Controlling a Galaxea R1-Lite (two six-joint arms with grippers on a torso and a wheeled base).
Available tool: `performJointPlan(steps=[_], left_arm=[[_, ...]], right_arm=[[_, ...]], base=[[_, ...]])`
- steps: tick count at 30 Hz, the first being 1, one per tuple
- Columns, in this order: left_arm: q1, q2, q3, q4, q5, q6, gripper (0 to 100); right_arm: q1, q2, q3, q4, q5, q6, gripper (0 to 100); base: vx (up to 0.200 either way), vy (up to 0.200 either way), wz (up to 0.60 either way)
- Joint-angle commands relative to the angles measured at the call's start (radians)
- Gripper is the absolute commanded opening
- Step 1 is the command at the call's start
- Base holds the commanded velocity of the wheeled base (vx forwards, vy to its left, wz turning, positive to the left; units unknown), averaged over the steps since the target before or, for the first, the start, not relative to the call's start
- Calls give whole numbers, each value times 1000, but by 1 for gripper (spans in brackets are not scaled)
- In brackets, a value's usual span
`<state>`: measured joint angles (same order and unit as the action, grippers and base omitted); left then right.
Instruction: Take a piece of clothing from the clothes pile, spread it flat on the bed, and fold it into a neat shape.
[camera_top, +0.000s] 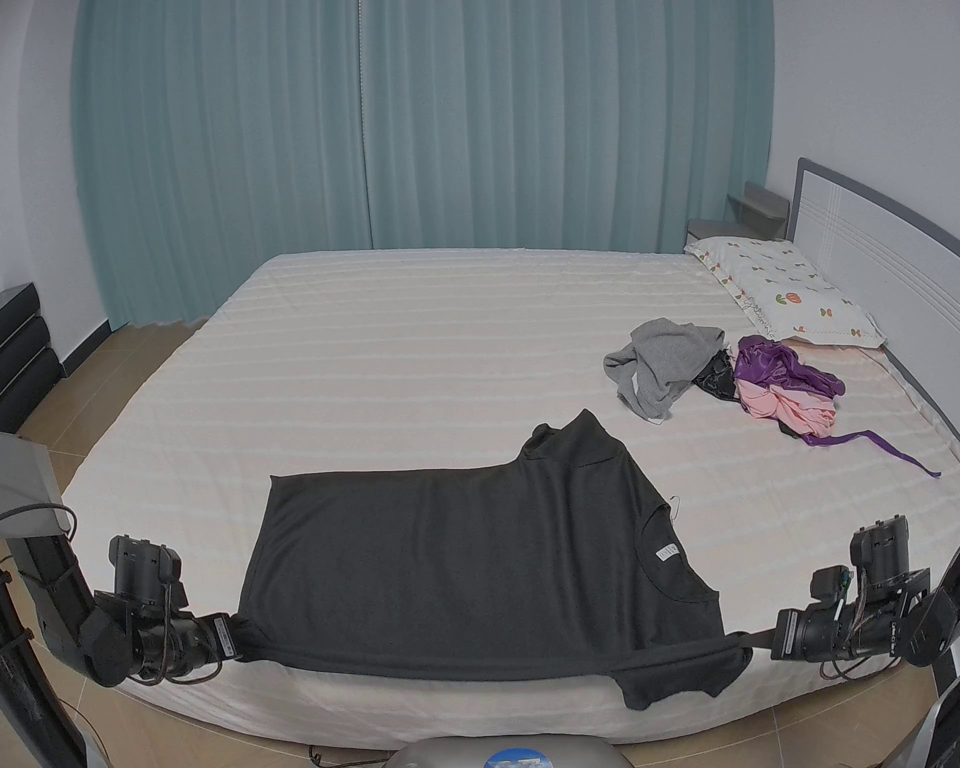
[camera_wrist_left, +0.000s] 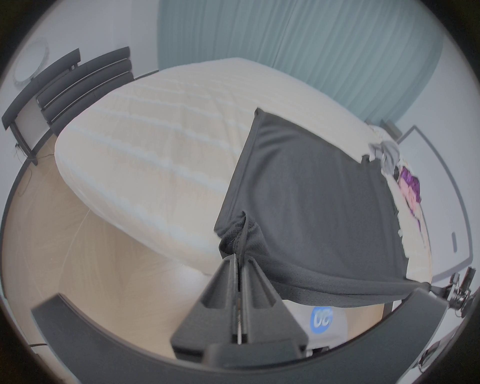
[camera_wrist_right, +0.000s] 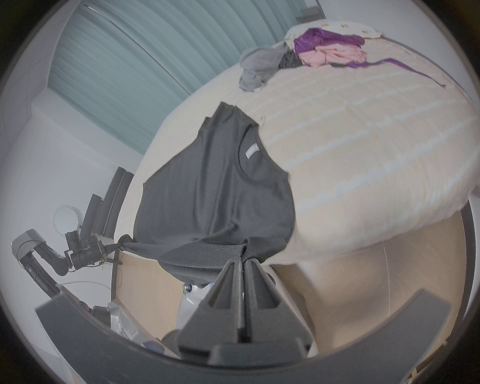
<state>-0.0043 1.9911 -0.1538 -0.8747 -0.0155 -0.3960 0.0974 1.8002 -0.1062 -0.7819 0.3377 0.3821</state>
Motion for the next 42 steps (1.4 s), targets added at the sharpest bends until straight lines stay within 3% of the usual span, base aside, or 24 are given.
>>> performJointPlan(steps=[1, 21, 34, 42], left_arm=[[1, -38, -58, -3, 2, -38, 0], [-3, -98, -61, 10, 3, -37, 0], [-2, 9, -247, 126, 2, -37, 0], [0, 61, -352, 221, 2, -40, 0]], right_arm=[[-4, 27, -84, -5, -3, 11, 0], [-5, 45, -139, 0, -2, 15, 0], [-2, 186, -297, 13, -3, 17, 0], [-1, 275, -460, 107, -2, 17, 0]], base=[[0, 0, 0], [0, 0, 0], [0, 0, 0], [0, 0, 0]])
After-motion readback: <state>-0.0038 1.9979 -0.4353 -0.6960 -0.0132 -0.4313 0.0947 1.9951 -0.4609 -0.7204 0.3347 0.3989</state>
